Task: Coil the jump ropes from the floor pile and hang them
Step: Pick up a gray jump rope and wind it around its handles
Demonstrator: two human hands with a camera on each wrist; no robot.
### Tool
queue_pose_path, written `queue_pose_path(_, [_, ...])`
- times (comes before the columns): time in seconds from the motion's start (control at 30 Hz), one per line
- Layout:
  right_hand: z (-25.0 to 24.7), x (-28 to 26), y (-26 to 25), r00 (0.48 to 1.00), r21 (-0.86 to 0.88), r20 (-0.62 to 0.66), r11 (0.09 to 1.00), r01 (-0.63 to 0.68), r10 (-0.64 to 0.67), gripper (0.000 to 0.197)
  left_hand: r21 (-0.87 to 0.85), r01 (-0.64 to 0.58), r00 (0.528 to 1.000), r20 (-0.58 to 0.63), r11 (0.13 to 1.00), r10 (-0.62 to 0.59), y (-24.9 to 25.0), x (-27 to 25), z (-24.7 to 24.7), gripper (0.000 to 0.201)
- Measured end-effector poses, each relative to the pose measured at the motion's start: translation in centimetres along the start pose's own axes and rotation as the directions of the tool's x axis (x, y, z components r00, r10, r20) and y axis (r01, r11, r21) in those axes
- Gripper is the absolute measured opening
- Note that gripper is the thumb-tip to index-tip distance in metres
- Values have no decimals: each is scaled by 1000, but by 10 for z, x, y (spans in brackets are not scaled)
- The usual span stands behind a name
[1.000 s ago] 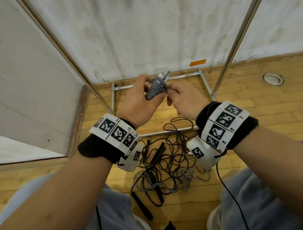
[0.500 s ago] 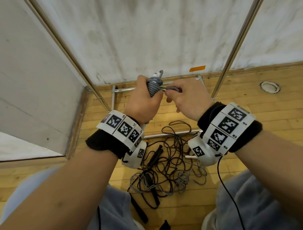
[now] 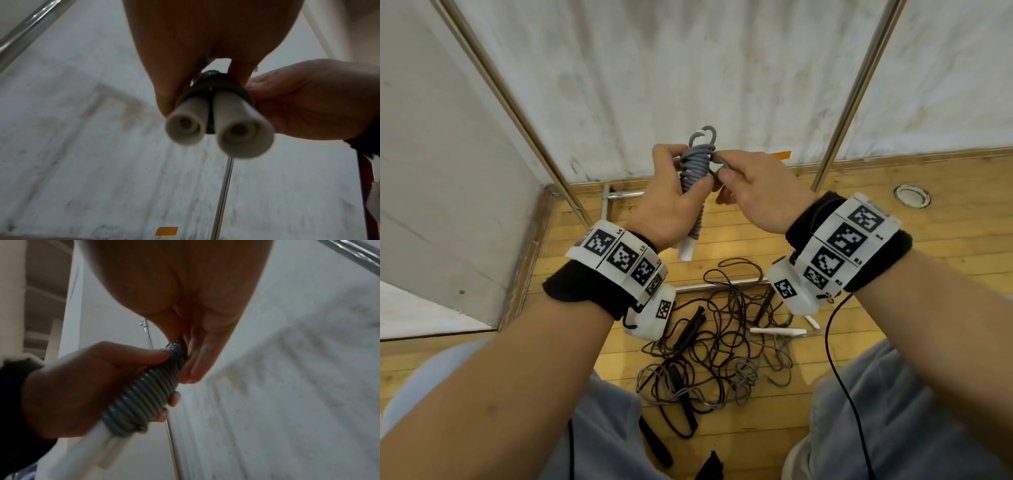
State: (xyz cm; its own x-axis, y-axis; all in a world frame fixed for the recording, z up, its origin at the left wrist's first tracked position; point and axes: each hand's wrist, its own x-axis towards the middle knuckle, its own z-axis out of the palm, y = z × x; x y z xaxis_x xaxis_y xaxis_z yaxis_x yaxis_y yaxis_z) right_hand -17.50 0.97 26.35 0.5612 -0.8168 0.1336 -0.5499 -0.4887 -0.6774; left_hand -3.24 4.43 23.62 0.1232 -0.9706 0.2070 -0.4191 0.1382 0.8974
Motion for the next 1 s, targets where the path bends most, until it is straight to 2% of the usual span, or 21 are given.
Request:
queue_pose_path(0.07, [-5,0,-1,996,-37,-79,999,34,-37,25,5,-42,998,-38,999,42,3,-1,-1,38])
queue_pose_path(0.17, [-6,-2,-3,966,7,-250,998,62,-58,23,-31,-91,992,-93,995,88,8,-2,-1,40])
queue_pose_path(0.27, [-4,-4,-7,938,39,-340,996,82,-64,22,-55,-104,991,-84,993,99,13,-3,-2,41])
queue_pose_path(0.4, [-2,-6,-11,923,-77,-353,988,133,-152,22,18,-119,990,-70,993,120,15,-7,-1,41])
queue_pose_path(0.5, [1,-4,-12,931,-137,-317,980,146,-183,24,111,-120,987,-93,987,130,11,-8,-1,41])
queue_pose_path(0.57, [2,-2,-11,945,-137,-276,980,142,-176,26,112,-117,989,-80,987,126,9,-6,-2,41])
queue_pose_path(0.63, [3,0,-12,956,-69,-258,989,129,-143,26,94,-107,992,-63,990,113,8,-5,-3,42])
queue_pose_path(0.73, [4,0,-15,949,115,-312,989,87,-48,22,97,-104,992,-63,990,110,8,-4,-2,46])
queue_pose_path(0.83, [4,2,-16,945,294,-323,954,57,43,16,102,-116,986,-104,988,127,9,-3,-3,37])
queue_pose_path(0.9, [2,4,-14,940,331,-335,942,60,58,16,50,-128,986,-101,991,133,10,-2,-4,30])
queue_pose_path(1.0, [-2,6,-10,943,360,-326,931,57,68,12,-120,-97,995,-42,988,93,13,-3,-6,23])
